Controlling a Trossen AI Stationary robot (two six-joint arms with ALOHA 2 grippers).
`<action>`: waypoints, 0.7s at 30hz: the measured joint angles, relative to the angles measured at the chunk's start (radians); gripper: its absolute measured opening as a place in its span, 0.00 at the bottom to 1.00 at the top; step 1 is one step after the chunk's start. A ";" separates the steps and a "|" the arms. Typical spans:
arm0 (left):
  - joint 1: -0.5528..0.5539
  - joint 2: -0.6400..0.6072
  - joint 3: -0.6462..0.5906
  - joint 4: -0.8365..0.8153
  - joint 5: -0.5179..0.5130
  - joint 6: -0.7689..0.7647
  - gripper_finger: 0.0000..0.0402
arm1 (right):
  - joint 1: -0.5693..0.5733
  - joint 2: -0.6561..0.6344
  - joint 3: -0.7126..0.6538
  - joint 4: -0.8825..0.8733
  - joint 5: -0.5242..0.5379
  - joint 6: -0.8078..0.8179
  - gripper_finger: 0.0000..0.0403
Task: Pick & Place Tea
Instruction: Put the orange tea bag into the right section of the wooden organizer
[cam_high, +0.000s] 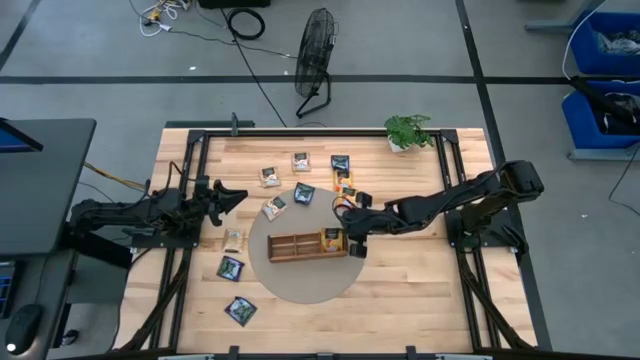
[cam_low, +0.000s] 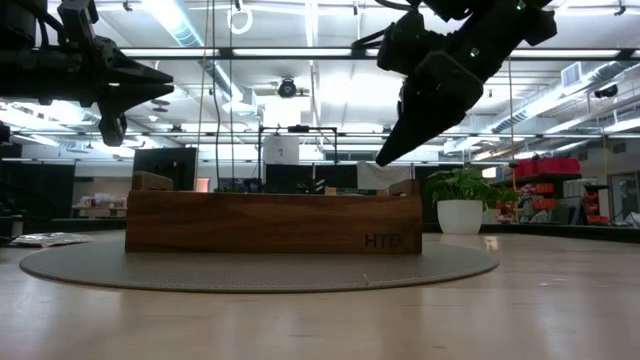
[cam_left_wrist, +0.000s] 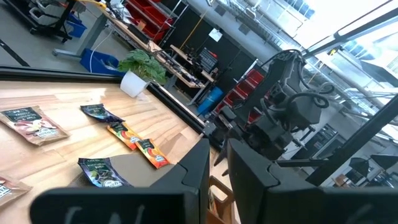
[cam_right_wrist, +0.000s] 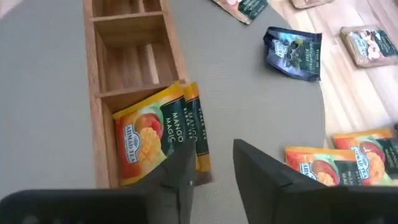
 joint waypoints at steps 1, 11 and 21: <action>0.000 0.000 0.000 0.000 0.000 0.000 0.15 | -0.008 -0.007 0.000 0.001 -0.009 0.019 0.30; 0.000 0.000 0.000 0.001 0.000 0.002 0.15 | -0.208 -0.086 0.000 -0.027 -0.255 0.063 0.30; 0.000 0.000 0.000 0.001 0.000 0.002 0.15 | -0.503 -0.096 0.000 -0.103 -0.606 0.127 0.30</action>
